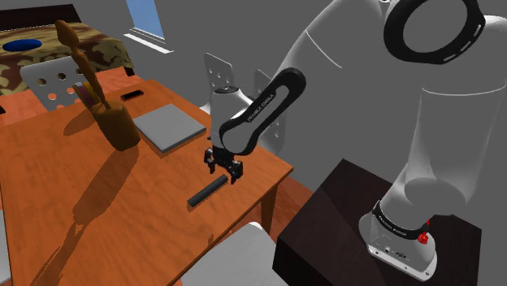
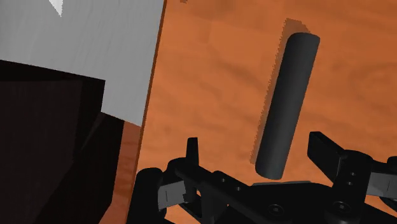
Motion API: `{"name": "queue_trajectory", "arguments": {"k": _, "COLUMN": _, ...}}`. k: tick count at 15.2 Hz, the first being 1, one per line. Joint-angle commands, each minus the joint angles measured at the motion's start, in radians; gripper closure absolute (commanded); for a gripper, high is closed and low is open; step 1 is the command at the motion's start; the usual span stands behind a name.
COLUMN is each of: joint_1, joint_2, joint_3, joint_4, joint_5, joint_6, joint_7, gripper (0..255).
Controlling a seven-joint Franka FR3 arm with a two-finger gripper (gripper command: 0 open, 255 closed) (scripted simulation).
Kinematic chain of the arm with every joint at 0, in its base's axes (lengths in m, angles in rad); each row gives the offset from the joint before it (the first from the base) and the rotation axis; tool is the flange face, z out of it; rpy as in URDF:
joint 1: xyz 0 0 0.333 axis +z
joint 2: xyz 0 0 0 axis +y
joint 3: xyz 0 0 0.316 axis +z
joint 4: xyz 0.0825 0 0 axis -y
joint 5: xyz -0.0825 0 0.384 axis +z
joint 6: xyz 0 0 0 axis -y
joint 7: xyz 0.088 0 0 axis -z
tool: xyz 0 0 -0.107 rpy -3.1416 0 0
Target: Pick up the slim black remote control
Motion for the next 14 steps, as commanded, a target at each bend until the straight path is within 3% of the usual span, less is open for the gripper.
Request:
{"name": "queue_trajectory", "arguments": {"k": 1, "joint_1": 0.034, "joint_2": 0.089, "joint_3": -0.028, "joint_4": 0.071, "joint_5": -0.022, "joint_6": 0.025, "joint_7": 0.076, "gripper": 0}}
{"name": "queue_trajectory", "arguments": {"k": 8, "joint_1": 0.125, "joint_2": 0.346, "joint_3": -0.110, "joint_4": 0.319, "joint_5": -0.020, "joint_6": 0.071, "joint_7": 0.246, "gripper": 0}}
{"name": "queue_trajectory", "arguments": {"k": 14, "joint_1": 0.138, "joint_2": 0.415, "joint_3": -0.125, "joint_4": 0.341, "joint_5": -0.030, "joint_6": 0.117, "joint_7": 0.243, "gripper": 0}}
